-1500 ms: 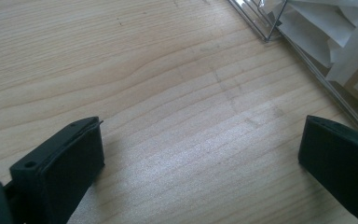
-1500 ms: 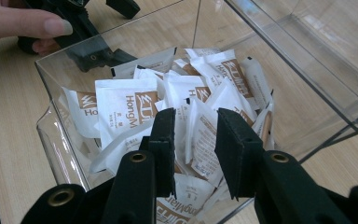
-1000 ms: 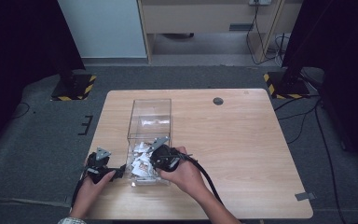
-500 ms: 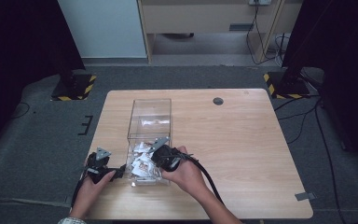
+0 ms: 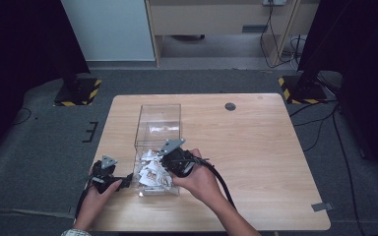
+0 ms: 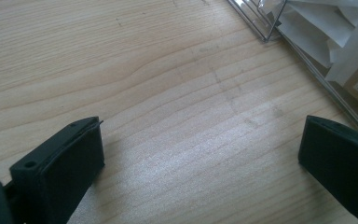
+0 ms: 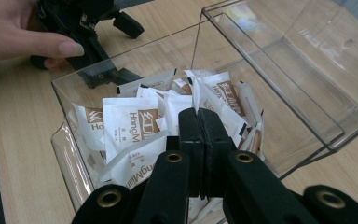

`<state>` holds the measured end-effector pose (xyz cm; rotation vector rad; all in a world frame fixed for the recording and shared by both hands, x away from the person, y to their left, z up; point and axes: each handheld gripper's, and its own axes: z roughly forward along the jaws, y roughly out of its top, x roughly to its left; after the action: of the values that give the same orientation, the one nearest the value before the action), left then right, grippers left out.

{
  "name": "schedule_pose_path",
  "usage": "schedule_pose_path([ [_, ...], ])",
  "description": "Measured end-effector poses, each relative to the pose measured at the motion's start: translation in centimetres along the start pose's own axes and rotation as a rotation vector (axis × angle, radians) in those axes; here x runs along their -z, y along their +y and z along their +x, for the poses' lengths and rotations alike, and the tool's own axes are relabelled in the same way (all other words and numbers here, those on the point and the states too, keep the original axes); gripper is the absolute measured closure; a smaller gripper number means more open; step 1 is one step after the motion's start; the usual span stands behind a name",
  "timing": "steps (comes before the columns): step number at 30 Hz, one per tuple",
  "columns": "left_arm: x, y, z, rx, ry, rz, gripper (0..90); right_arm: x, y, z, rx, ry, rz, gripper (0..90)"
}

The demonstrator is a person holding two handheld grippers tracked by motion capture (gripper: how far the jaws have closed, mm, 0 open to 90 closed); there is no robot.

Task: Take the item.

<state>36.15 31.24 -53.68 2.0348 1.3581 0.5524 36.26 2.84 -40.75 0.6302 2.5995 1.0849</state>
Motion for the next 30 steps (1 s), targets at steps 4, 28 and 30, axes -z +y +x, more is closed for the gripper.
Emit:
schedule_pose_path([
  [4, 0.0, 0.0, 0.0, 0.0, 0.0, 0.0, 0.0, 0.5, 0.1, -0.3, -0.006, -0.009, -0.008, 89.3],
  [28, 0.0, 0.0, 0.0, 0.0, 0.0, 0.0, 0.0, 2.8, 0.1, -1.9, -0.036, -0.042, -0.049, 89.3],
  [30, 0.0, 0.0, 0.0, 0.0, 0.0, 0.0, 0.0, 3.1, 0.1, -2.1, -0.034, -0.046, -0.053, 89.3],
])
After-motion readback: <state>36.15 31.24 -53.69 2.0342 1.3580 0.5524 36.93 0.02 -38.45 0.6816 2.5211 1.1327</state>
